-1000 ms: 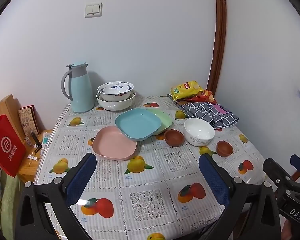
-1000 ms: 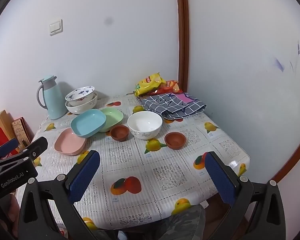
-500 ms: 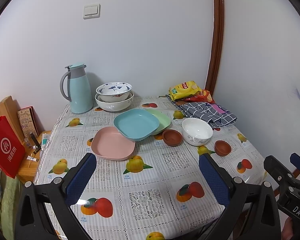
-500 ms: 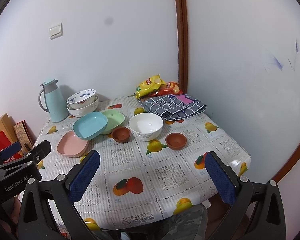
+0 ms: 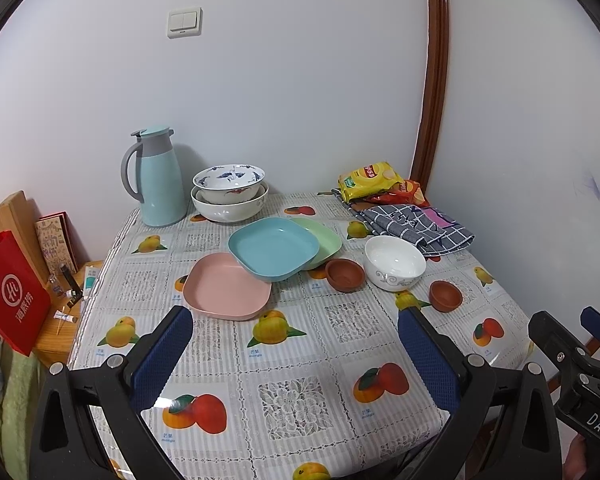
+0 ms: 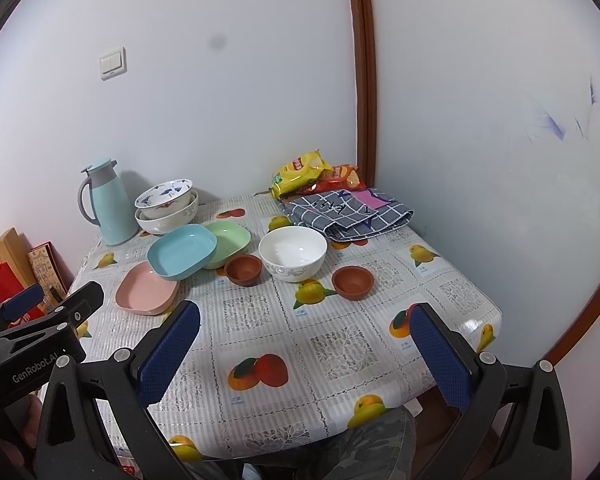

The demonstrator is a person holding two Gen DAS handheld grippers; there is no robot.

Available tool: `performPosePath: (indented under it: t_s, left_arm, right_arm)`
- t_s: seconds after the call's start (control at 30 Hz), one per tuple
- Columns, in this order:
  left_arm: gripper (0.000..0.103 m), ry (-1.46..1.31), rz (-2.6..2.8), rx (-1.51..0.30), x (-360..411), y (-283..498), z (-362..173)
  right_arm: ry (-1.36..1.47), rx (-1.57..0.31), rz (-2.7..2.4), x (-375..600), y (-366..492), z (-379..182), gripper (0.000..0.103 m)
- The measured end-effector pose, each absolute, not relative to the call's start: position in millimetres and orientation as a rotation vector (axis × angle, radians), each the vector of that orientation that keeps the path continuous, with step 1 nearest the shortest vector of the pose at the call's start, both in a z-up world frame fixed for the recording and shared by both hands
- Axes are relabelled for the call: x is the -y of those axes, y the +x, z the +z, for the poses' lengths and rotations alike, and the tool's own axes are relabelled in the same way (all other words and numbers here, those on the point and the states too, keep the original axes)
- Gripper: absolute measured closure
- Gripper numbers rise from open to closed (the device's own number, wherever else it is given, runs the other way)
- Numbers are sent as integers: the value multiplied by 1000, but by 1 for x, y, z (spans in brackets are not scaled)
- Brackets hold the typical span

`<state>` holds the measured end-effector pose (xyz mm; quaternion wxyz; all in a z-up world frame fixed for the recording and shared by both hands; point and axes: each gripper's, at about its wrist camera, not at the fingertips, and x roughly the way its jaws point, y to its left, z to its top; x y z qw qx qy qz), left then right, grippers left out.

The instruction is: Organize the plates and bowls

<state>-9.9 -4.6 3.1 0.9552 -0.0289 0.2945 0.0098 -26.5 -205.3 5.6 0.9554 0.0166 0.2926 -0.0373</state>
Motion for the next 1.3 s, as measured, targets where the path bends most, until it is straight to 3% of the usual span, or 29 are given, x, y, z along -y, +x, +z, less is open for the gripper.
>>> performPosePath:
  t_s: [1.3]
  left_arm:
    - [0,-56,20,-595,5,-12,4]
  right_arm:
    - [34,-582,-72,201,-30,10,0]
